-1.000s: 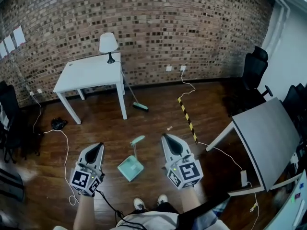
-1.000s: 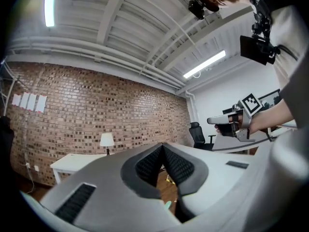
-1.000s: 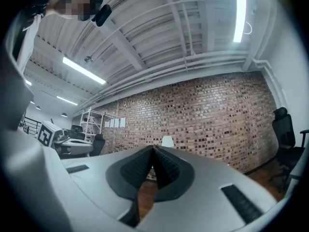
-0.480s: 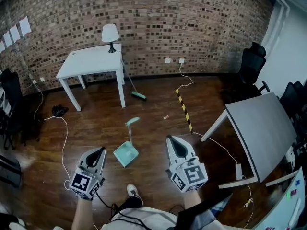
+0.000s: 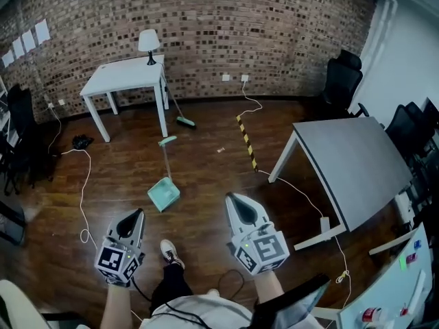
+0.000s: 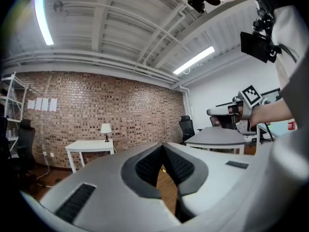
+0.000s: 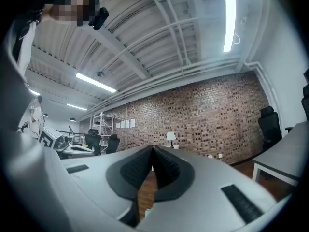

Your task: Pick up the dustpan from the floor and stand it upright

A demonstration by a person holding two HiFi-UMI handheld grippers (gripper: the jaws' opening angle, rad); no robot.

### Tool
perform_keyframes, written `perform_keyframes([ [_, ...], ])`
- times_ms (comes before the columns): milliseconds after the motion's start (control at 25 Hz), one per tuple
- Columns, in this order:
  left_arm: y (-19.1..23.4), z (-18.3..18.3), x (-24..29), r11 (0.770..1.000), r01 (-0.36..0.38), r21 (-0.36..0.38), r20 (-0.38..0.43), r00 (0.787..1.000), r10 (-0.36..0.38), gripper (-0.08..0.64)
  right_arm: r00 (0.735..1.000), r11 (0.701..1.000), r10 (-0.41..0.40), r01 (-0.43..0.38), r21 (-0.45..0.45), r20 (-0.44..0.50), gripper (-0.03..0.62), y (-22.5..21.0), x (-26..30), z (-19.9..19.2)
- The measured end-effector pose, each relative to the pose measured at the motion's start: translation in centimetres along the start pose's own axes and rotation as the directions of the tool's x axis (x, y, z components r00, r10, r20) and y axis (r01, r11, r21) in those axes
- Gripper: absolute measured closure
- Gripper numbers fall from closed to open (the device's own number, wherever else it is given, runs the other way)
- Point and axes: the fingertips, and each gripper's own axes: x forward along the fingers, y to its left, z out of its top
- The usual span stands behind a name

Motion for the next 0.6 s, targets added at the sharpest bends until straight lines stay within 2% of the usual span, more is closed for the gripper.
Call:
perform_keyframes([
  [200, -3.9, 0.9, -4.8, 1.0, -0.012, -0.024, -0.02, 1.0, 0.012, 0.551, 1.0, 1.0, 0.018, -0.018, 0.022, -0.007, 0.591, 2.2, -5.5, 0.9],
  [440, -5.2, 1.9, -6.6, 1.0, -0.026, -0.017, -0.002, 1.0, 0.026, 0.551, 0.999, 1.0, 0.032, -0.032, -0.001, 0.012, 0.591, 3.1, -7.5, 2.7],
  [520, -5.7, 2.3, -6.6, 1.0, -0.005, -0.005, 0.0, 1.0, 0.005, 0.551, 0.999, 0.999, 0.035, -0.035, 0.004, 0.023, 0.591, 3.1, -7.8, 3.0],
  [600, -6.8, 2.8, -6.6, 0.999, 0.047, 0.021, 0.01, 0.999, -0.048, 0.551, 0.999, 0.999, 0.041, -0.041, 0.006, 0.021, 0.591, 3.5, -7.9, 2.9],
])
